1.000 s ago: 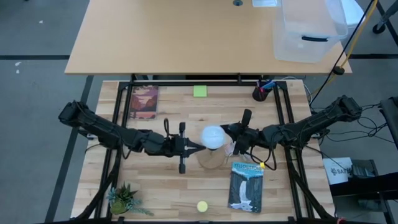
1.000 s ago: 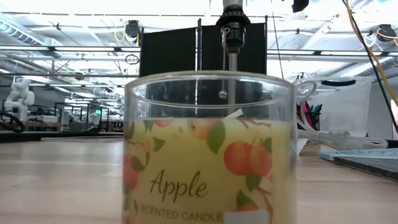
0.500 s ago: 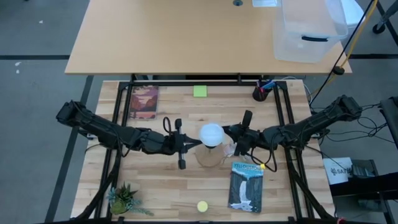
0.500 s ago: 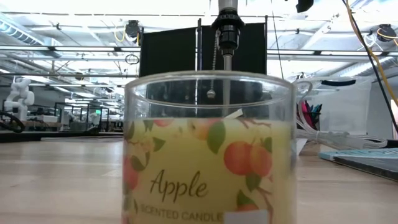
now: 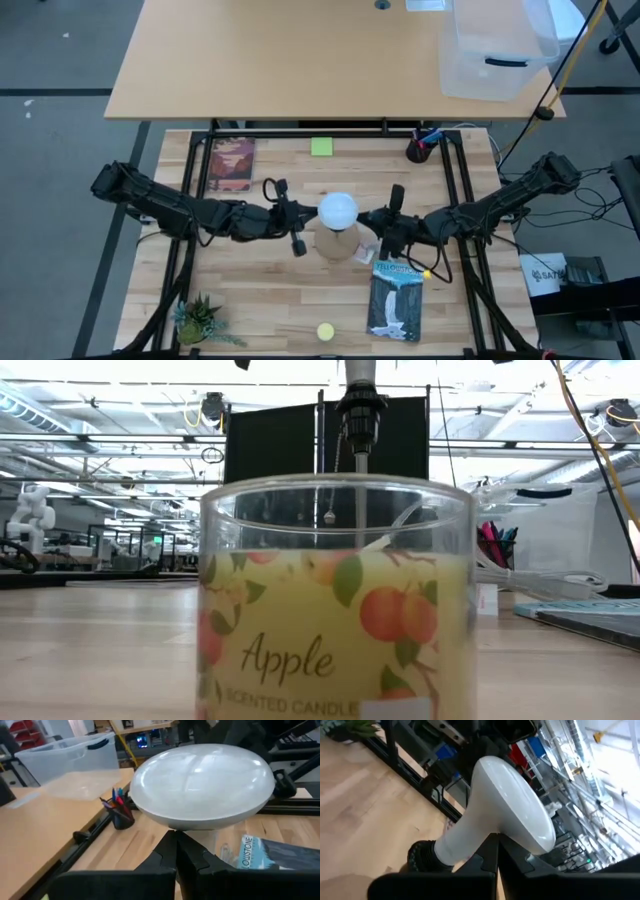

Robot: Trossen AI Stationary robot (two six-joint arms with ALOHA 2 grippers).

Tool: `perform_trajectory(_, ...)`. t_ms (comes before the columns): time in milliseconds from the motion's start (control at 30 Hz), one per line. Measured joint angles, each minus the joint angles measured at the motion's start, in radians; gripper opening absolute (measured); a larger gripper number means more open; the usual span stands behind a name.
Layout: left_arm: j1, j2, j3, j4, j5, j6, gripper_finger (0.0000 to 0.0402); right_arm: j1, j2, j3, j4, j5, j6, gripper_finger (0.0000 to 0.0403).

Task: Screw lightbulb
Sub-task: Insert the white lightbulb into the brown lamp

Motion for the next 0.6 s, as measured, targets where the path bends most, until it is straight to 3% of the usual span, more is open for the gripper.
perform_trajectory(333,-0.029,0.0,0.001,-0.014,0.06,-0.02,0.0,0.0,0.0,0.0,-0.162,0.008,0.357,0.0)
perform_trajectory(500,-0.034,0.0,0.001,-0.016,0.06,-0.02,0.0,-0.034,0.011,0.0,-0.2,-0.093,0.59,0.0004)
perform_trajectory(600,-0.033,0.0,0.002,-0.051,0.06,-0.042,0.0,-0.054,0.046,0.0,-0.202,-0.112,0.706,0.0028)
